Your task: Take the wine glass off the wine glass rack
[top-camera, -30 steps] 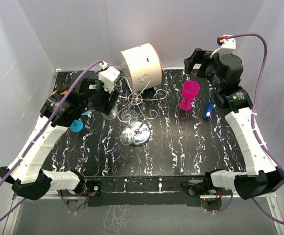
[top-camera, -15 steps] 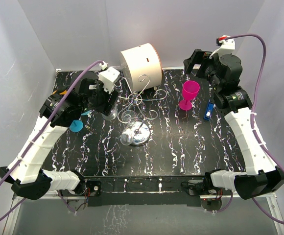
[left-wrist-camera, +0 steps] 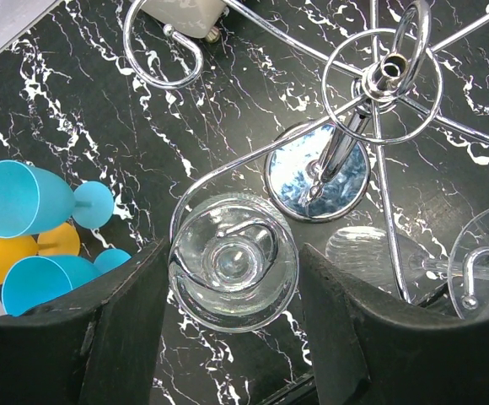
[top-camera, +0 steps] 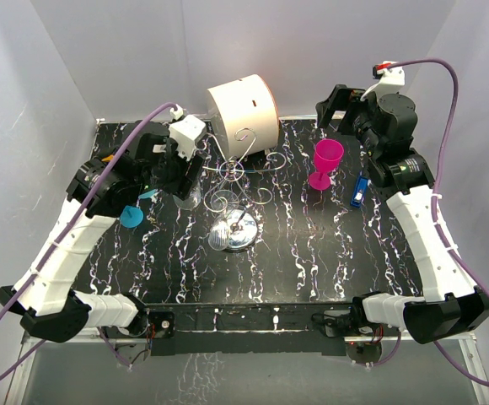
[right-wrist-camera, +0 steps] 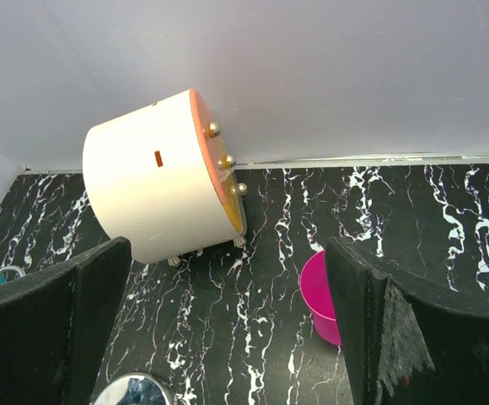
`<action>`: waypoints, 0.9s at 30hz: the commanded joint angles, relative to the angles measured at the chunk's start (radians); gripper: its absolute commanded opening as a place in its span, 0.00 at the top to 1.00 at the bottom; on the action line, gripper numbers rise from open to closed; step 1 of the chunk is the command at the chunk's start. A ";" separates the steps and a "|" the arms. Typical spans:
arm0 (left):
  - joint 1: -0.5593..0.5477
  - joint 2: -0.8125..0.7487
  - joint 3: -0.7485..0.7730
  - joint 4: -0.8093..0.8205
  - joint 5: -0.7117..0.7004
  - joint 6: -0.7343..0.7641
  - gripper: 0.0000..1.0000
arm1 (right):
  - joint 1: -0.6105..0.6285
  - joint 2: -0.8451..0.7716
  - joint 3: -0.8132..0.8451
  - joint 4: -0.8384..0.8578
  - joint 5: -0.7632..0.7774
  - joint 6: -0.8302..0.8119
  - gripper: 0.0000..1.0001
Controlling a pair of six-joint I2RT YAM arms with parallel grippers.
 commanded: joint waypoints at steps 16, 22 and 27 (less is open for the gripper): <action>-0.009 -0.037 0.055 0.047 -0.024 -0.012 0.60 | -0.003 -0.032 -0.003 0.067 -0.002 -0.004 0.02; -0.009 -0.041 0.050 0.056 -0.050 -0.019 0.61 | -0.003 -0.028 -0.002 0.069 -0.007 -0.003 0.02; -0.009 -0.023 0.070 0.038 -0.104 -0.020 0.63 | -0.003 -0.028 0.000 0.070 -0.009 -0.002 0.02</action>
